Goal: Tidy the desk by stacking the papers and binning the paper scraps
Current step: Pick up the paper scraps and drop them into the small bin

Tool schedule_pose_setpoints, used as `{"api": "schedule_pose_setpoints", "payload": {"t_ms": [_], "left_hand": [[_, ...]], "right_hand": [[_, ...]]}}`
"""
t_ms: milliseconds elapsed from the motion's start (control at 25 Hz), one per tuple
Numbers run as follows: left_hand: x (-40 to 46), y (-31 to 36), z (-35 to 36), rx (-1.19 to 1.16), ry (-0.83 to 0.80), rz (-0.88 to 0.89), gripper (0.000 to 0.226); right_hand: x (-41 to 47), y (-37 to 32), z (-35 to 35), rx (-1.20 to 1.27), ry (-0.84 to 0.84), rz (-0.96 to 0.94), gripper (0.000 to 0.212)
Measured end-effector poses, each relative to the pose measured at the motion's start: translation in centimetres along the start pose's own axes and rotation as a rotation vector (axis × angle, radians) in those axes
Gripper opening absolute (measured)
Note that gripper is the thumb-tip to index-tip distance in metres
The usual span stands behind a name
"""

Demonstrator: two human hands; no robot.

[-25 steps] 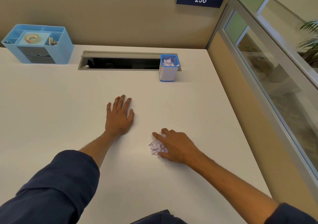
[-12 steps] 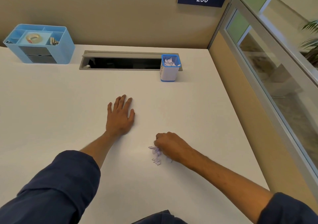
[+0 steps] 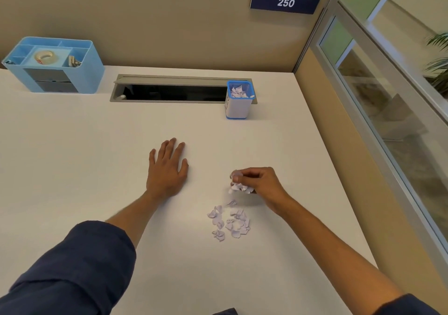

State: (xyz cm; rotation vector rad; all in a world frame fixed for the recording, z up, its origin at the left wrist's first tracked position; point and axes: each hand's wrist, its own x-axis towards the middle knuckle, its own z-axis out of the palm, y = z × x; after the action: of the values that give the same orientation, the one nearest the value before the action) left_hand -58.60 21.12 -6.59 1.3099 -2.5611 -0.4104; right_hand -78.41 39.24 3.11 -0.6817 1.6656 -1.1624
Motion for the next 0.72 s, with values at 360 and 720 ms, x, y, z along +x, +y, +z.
{"api": "schedule_pose_setpoints", "payload": {"t_ms": [360,720], "left_hand": [[0.2,-0.1,0.3,0.023,0.019,0.000,0.061],[0.2,-0.2,0.6,0.022,0.030,-0.012,0.060]], "right_hand": [[10.2,-8.8,-3.4,0.133,0.226,-0.162,0.019],[22.7,-12.7,-4.0,-0.525,0.475,-0.444,0.016]]}}
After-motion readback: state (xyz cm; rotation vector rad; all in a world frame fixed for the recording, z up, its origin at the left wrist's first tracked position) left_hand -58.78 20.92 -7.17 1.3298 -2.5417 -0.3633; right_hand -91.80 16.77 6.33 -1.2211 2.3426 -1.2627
